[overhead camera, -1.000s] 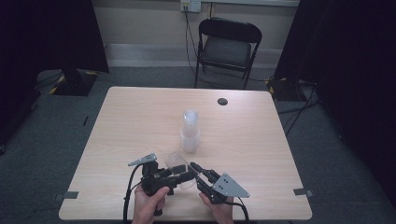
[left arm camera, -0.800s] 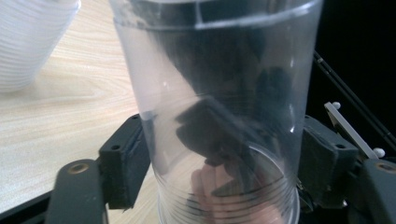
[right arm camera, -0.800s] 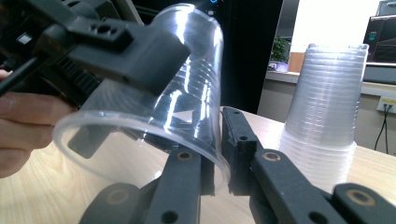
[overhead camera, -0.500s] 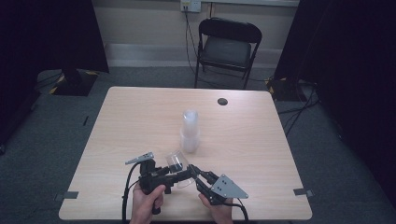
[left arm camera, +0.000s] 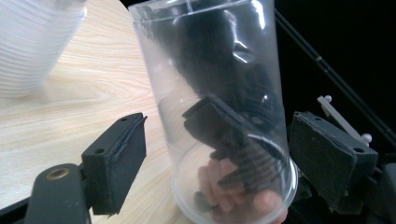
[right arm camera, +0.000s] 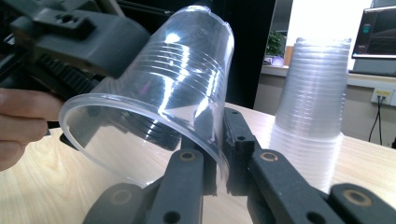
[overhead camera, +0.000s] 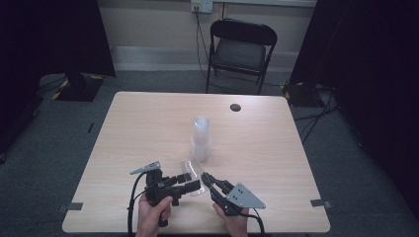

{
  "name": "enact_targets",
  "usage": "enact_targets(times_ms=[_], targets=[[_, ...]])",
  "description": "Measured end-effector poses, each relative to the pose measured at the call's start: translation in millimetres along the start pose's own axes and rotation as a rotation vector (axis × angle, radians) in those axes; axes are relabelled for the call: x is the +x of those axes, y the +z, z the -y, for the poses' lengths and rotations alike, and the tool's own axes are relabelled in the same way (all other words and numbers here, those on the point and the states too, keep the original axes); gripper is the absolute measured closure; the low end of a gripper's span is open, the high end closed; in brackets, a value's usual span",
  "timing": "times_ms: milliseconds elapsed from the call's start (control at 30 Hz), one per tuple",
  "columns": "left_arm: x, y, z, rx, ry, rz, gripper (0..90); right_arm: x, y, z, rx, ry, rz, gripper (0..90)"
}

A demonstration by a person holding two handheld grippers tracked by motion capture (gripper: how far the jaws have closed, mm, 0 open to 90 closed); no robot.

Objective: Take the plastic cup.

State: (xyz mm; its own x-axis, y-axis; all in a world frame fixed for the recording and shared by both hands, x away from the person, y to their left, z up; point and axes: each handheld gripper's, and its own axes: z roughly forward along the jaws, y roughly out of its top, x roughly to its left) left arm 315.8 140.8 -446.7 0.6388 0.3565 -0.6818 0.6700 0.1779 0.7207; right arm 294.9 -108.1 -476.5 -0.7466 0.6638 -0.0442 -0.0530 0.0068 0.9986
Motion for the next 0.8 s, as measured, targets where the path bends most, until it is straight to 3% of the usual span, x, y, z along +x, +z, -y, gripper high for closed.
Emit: enact_targets(times_ms=[367, 600, 700, 800], targets=[[7.5, -1.0, 1.7, 0.01, 0.039, -0.046, 16.4, -11.6, -4.3, -0.6, 0.054, 0.068, 0.024, 85.6], [7.8, -3.6, 1.5, 0.027, 0.119, -0.089, 19.1, -14.8, -2.9, -2.0, 0.104, 0.098, 0.014, 85.6], [6.9, -4.4, 2.1, 0.042, 0.168, -0.135, 22.0, -19.8, -4.4, -1.7, 0.155, 0.136, 0.008, 85.4], [7.2, -6.0, 1.9, 0.044, 0.2, -0.152, 22.0, -26.7, -8.2, -2.4, 0.175, 0.164, 0.007, 85.9]])
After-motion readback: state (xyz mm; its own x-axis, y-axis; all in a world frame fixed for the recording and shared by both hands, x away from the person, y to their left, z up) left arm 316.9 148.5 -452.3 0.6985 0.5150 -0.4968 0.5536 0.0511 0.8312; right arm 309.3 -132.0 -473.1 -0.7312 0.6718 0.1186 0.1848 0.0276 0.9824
